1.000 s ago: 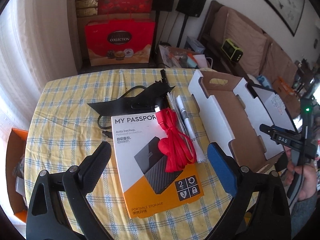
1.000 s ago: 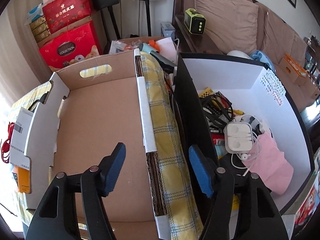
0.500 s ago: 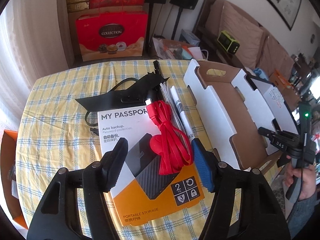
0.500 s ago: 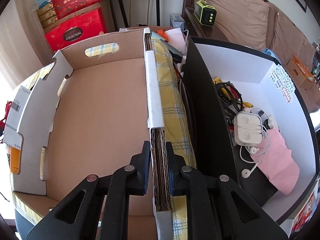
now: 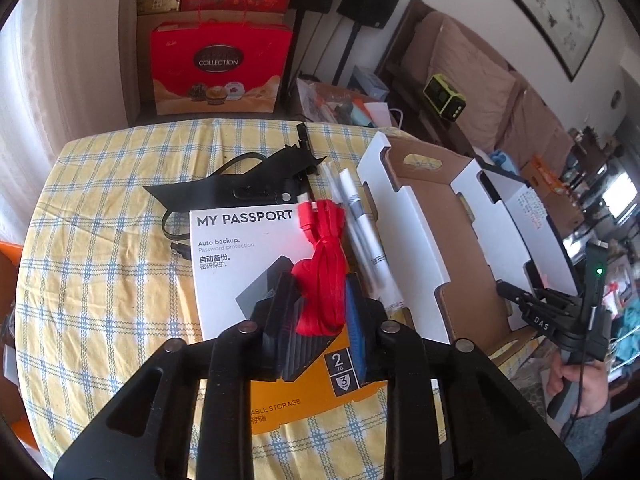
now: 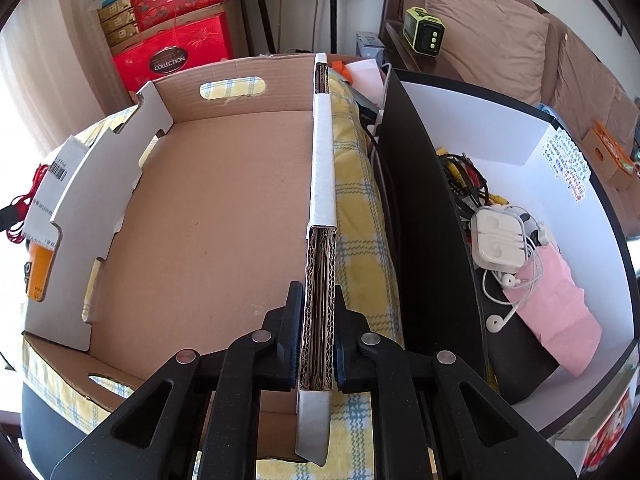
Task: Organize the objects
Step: 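Grasp the red cable bundle with the left tool, then lower the red cable into the cardboard tray and open the left tool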
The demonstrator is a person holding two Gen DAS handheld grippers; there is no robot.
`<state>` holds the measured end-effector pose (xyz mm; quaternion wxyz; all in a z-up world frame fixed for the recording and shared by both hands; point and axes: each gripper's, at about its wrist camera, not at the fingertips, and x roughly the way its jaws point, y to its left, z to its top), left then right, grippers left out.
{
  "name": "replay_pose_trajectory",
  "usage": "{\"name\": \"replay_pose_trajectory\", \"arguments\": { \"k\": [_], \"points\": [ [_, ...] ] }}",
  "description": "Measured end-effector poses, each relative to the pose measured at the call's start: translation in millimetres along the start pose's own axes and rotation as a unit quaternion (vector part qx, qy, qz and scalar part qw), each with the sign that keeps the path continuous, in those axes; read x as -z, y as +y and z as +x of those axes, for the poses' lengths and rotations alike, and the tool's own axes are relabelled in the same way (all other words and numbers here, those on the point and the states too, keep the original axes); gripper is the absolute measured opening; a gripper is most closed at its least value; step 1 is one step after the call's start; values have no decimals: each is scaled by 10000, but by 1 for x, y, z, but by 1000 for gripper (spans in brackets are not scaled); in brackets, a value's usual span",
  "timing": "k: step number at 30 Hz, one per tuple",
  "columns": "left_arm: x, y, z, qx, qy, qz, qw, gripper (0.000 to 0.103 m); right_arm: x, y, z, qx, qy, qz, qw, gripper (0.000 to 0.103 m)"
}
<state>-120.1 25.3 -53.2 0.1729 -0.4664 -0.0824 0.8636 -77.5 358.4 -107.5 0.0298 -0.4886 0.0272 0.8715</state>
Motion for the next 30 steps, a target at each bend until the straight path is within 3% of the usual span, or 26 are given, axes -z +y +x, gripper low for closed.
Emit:
{"name": "replay_pose_trajectory", "arguments": {
  "k": [10, 18, 22, 30],
  "points": [
    [10, 2, -24, 213, -204, -251, 9992, 14, 24, 14, -14, -81, 56, -152, 9998, 12],
    [19, -29, -52, 783, -414, -233, 9958, 14, 31, 17, -18, -134, 59, -117, 9998, 12],
    [24, -54, -52, 1029, -305, -12, 9942, 14, 31, 16, -17, -160, 53, -49, 9998, 12],
    [49, -101, -18, 939, 101, 525, 9941, 14, 32, 17, -17, -179, 60, 23, 9998, 13]
  ]
}}
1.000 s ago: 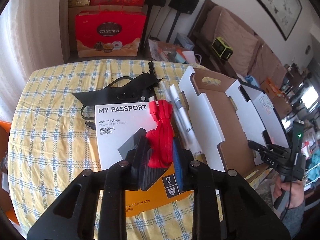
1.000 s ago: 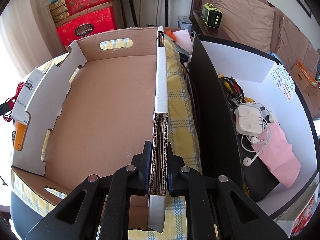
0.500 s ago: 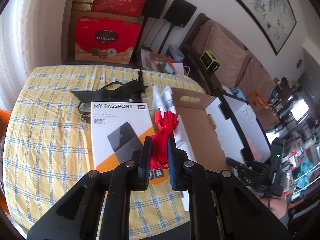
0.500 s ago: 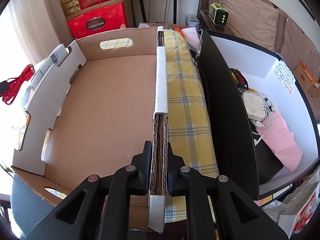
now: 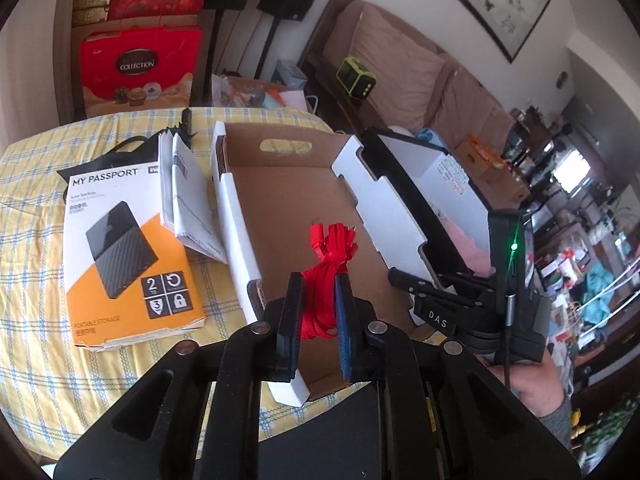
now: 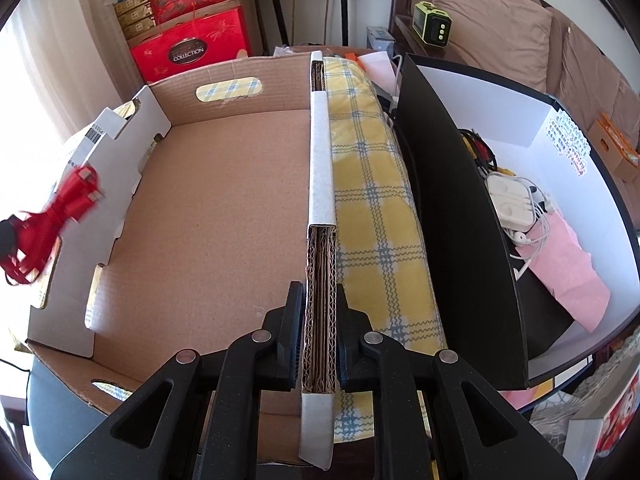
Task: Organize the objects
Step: 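Lower the red cable into the cardboard tray and open the left tool, then grasp the white papers and pen with the left tool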
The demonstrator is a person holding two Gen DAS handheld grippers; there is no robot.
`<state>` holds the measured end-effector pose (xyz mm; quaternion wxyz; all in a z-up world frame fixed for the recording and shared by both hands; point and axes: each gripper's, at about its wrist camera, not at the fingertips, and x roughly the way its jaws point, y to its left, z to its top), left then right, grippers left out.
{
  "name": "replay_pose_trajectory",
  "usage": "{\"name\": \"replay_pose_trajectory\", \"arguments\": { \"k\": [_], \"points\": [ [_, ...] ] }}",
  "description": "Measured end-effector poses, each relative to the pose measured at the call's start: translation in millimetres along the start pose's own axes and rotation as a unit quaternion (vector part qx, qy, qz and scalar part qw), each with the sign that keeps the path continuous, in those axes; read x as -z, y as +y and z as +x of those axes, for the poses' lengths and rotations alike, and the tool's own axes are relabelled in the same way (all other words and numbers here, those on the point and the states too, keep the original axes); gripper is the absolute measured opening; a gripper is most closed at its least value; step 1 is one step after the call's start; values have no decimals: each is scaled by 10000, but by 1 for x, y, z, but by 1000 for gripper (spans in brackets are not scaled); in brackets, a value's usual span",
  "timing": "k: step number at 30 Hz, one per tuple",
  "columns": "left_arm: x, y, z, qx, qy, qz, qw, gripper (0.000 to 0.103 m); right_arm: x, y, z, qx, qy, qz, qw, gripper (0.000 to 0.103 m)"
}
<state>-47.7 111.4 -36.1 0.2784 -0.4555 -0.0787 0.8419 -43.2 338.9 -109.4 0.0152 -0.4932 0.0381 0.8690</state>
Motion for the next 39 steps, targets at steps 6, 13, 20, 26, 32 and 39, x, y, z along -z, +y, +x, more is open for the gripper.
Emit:
{"name": "replay_pose_trajectory", "arguments": {
  "k": [6, 13, 20, 26, 32, 39],
  "points": [
    [12, -9, 16, -141, 156, 184, 9996, 15, 1, 0, 0, -30, 2, 23, 10000, 14],
    [4, 0, -1, -120, -41, 66, 9999, 47, 0, -3, -1, -109, 77, 102, 9999, 16],
    [-31, 49, -24, -424, -364, -467, 9973, 70, -1, -5, -10, -58, 28, 108, 9999, 22],
    [-53, 92, -18, -494, -371, -882, 9942, 71, -5, -7, -18, -42, -52, 129, 9999, 22],
    [-59, 106, 3, -533, -126, -950, 9940, 64, -7, -4, -19, -48, -42, 86, 9999, 22],
    [-59, 105, 18, -524, 70, -887, 9947, 56, -8, -2, -16, -39, 13, 64, 10000, 22]
  ]
}}
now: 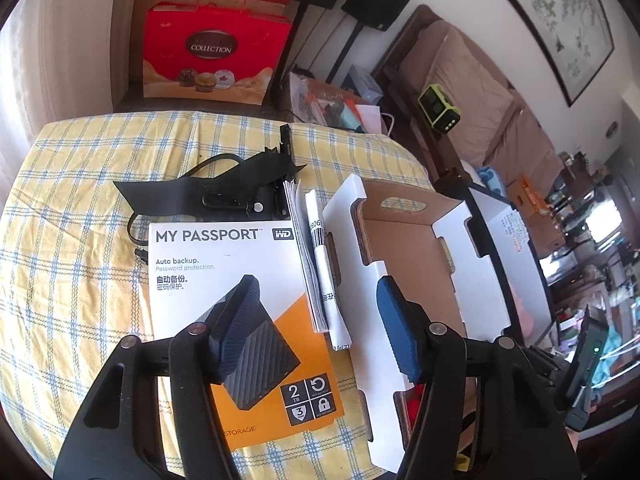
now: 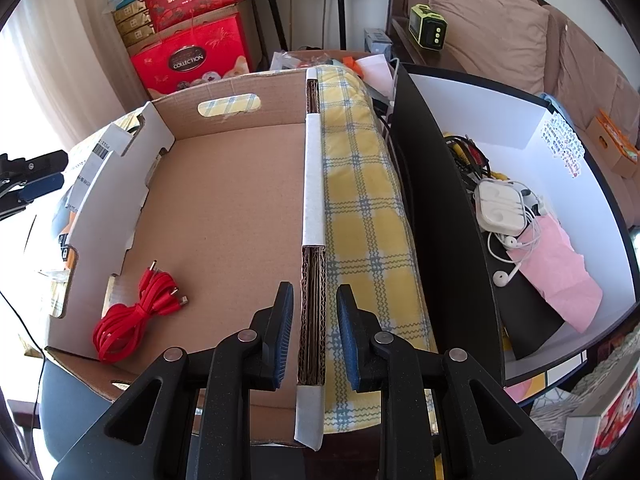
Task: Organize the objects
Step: 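Grasp the white papers and pen with the left tool, then carry the white papers over the cardboard tray with the left tool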
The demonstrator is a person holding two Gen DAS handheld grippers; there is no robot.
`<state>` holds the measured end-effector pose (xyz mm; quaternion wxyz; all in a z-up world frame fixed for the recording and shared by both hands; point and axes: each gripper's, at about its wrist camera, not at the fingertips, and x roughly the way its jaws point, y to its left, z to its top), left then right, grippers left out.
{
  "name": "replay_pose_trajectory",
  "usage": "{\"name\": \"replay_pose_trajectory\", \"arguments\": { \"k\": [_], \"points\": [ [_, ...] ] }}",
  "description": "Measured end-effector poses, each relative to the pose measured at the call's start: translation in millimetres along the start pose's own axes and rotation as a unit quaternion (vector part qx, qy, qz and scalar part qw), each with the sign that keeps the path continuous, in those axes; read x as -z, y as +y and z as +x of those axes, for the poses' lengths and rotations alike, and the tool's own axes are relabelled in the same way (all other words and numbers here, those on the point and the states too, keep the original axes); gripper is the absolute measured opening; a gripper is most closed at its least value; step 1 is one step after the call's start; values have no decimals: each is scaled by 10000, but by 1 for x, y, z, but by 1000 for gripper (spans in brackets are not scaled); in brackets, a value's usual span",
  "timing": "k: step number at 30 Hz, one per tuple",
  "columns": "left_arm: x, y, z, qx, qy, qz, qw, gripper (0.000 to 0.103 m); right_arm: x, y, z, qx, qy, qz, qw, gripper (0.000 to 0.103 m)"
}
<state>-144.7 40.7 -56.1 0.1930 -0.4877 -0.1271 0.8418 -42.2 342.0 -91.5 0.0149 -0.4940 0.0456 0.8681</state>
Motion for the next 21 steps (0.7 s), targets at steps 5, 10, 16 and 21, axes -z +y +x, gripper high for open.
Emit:
{"name": "replay_pose_trajectory", "arguments": {
  "k": [5, 10, 16, 21],
  "points": [
    [-1, -6, 15, -36, 249, 82, 9997, 46, -1, 1, 2, -2, 31, 0, 10000, 22],
    [-1, -10, 22, 7, 291, 99, 9995, 18, -1, 1, 3, 3, 41, -1, 10000, 22],
    [-2, -8, 20, 11, 169, 59, 9998, 8, -1, 0, 4, 17, 52, 14, 10000, 22],
    [-3, -9, 8, 60, -20, 19, 10000, 6, -1, 0, 4, 14, 58, 17, 10000, 22]
  ]
}}
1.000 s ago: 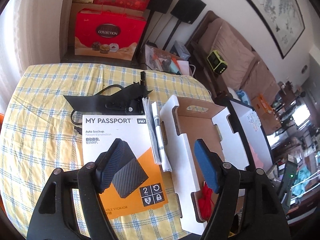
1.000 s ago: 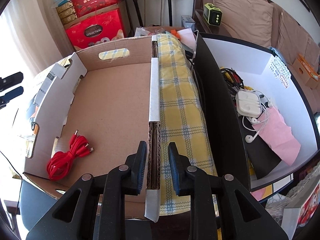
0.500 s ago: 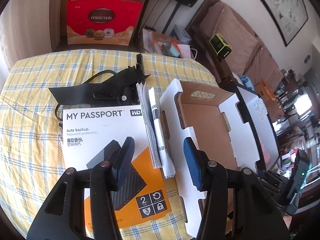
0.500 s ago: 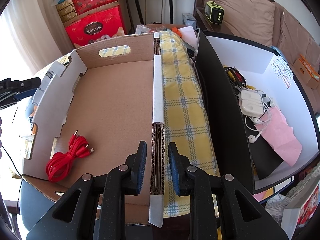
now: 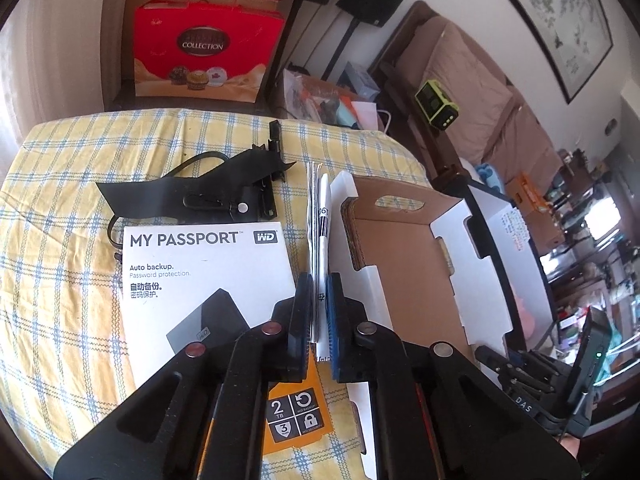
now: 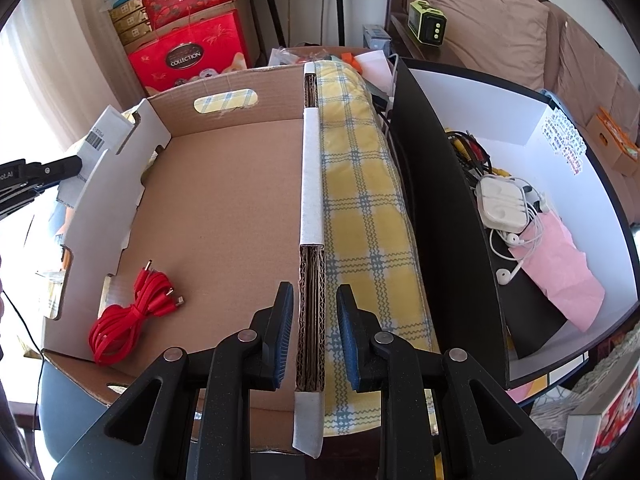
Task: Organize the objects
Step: 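Carry the white papers over the cardboard tray with the left tool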
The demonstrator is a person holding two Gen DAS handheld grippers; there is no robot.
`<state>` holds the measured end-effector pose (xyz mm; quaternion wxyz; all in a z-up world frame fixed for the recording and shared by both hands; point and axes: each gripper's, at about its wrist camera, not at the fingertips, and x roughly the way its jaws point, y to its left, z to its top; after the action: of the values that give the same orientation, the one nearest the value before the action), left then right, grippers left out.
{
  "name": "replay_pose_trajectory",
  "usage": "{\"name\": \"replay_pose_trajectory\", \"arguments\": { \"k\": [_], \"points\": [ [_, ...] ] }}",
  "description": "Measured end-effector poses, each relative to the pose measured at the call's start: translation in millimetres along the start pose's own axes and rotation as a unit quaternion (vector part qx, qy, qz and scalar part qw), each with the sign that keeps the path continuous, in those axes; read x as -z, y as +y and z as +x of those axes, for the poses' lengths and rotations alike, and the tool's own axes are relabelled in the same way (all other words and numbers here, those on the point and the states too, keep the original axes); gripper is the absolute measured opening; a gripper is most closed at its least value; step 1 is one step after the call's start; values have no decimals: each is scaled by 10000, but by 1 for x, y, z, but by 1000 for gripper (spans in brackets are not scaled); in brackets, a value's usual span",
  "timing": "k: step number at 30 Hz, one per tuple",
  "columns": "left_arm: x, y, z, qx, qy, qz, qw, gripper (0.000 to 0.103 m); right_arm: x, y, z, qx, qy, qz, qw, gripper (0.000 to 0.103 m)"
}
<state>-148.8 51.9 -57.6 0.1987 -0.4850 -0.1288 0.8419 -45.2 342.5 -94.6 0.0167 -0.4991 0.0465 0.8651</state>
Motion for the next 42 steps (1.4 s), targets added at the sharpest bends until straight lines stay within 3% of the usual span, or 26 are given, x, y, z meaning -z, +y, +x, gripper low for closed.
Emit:
{"name": "replay_pose_trajectory", "arguments": {
  "k": [7, 14, 25, 30, 34, 42],
  "points": [
    [-4, 0, -33, 264, -366, -186, 9988, 6, 0, -2, 0, -6, -6, 48, 10000, 22],
    [-4, -29, -67, 692, -633, 6, 9956, 6, 1, -5, -6, -39, -58, 77, 9999, 22],
    [35, -91, -30, 1028, 50, 515, 9934, 7, 5, -7, -12, -73, -63, 136, 9999, 22],
    [44, -111, -19, 463, 34, 973, 9942, 7, 7, -6, -12, -60, -63, 137, 9999, 22],
    [52, -131, -11, -92, 8, 1505, 9886, 7, 8, -6, -11, -66, -43, 143, 9999, 22],
    [61, -170, 9, -152, 210, 2012, 9792, 7, 10, -6, -9, -90, -28, 194, 9998, 22]
  ]
}}
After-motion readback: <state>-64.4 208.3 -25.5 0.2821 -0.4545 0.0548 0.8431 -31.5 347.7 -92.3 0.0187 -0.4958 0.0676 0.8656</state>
